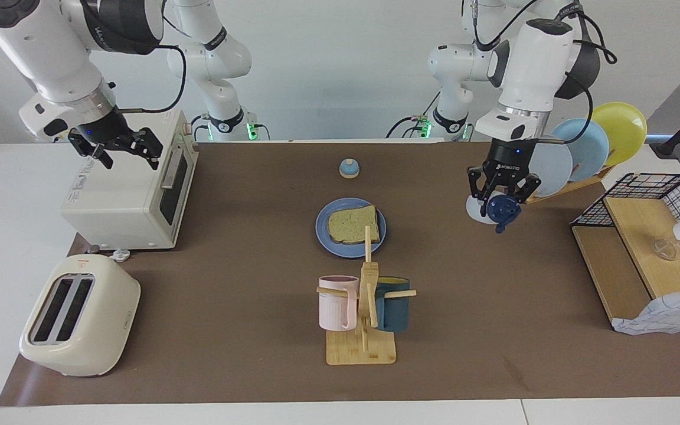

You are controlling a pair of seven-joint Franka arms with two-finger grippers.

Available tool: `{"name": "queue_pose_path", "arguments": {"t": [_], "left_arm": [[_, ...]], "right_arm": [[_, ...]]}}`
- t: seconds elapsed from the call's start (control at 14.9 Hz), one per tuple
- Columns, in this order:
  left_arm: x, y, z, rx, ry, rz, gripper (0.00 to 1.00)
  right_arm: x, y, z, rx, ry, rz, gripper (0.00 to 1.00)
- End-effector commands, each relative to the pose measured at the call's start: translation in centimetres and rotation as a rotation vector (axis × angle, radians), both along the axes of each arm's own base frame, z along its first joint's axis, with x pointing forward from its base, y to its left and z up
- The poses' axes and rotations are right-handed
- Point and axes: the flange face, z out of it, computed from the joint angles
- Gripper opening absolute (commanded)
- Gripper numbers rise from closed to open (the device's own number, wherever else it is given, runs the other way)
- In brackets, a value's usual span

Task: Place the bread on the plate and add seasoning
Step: 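Set the bottle down at its original spot with the left gripper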

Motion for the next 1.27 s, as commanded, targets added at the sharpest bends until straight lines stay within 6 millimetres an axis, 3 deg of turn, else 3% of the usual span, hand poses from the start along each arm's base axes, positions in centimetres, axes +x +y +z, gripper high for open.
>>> {"name": "queue_pose_path", "arguments": {"t": [0.0, 0.27, 0.74, 0.87, 1.07, 1.21], "left_arm": [[-1.2, 0.4, -1.5, -0.067, -0.078, 0.060, 0.08], [-1.1, 0.5, -5.6, -0.122, -0.174, 0.082, 0.07], [0.3, 0.9, -15.1, -0.198, -0.329, 0.083, 0.08], [0.3, 1.1, -16.6, -0.216, -0.377, 0.082, 0.08], [0.5, 1.5, -17.3, -0.212, -0.399, 0.077, 0.11], [0.7, 3.0, -18.7, -0.182, -0.420, 0.063, 0.12]], "right_arm": [[-0.7, -0.4, 0.3, 0.004, 0.008, 0.016, 1.00], [-0.7, -0.4, 0.3, 0.004, 0.008, 0.016, 1.00], [-0.7, -0.4, 0.3, 0.004, 0.008, 0.016, 1.00], [-0.7, -0.4, 0.3, 0.004, 0.008, 0.016, 1.00], [-0.7, -0.4, 0.3, 0.004, 0.008, 0.016, 1.00], [-0.7, -0.4, 0.3, 0.004, 0.008, 0.016, 1.00]]}}
